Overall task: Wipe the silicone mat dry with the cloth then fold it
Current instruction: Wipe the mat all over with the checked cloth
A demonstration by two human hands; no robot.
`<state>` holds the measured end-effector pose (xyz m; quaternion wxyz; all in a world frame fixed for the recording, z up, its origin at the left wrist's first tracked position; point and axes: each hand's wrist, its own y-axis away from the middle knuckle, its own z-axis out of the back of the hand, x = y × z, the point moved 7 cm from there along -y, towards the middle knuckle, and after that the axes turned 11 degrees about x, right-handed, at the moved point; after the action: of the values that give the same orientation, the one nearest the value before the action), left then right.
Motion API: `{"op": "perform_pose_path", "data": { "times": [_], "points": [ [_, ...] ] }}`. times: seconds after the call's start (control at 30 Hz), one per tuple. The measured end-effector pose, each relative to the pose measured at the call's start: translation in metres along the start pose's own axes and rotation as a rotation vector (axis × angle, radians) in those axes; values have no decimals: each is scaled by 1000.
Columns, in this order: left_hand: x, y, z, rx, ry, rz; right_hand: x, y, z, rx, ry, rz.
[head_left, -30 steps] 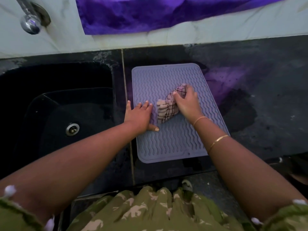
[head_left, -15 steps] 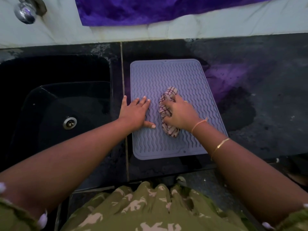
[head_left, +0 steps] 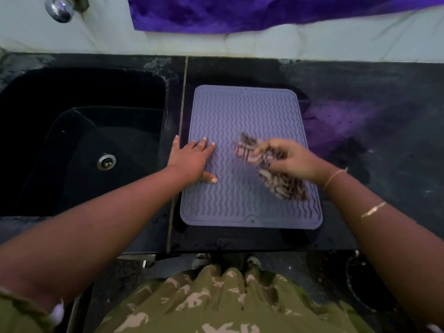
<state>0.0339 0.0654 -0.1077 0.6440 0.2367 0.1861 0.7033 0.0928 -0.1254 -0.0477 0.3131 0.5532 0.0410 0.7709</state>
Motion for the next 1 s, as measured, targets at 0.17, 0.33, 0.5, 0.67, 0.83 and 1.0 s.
{"op": "perform_pose_path", "data": {
  "times": [0.17, 0.33, 0.5, 0.67, 0.83, 1.0],
  "points": [
    [-5, 9, 2, 65, 94, 21, 5, -59, 6, -26, 165, -72],
    [-4, 11, -6, 187, 25, 37, -1, -90, -24, -231, 809, -192],
    [-4, 11, -8, 126, -37, 72, 0, -60, -49, -159, 929, 55],
    [-3, 10, -11, 114, -28, 87, -2, -10, -92, 20, 979, 257],
    [-3, 11, -11, 150, 12, 77, -4, 6, -106, 257, 955, 342],
    [-7, 11, -7, 183, 30, 84, 7, -27, -46, 1, 777, 244]
  ]
}}
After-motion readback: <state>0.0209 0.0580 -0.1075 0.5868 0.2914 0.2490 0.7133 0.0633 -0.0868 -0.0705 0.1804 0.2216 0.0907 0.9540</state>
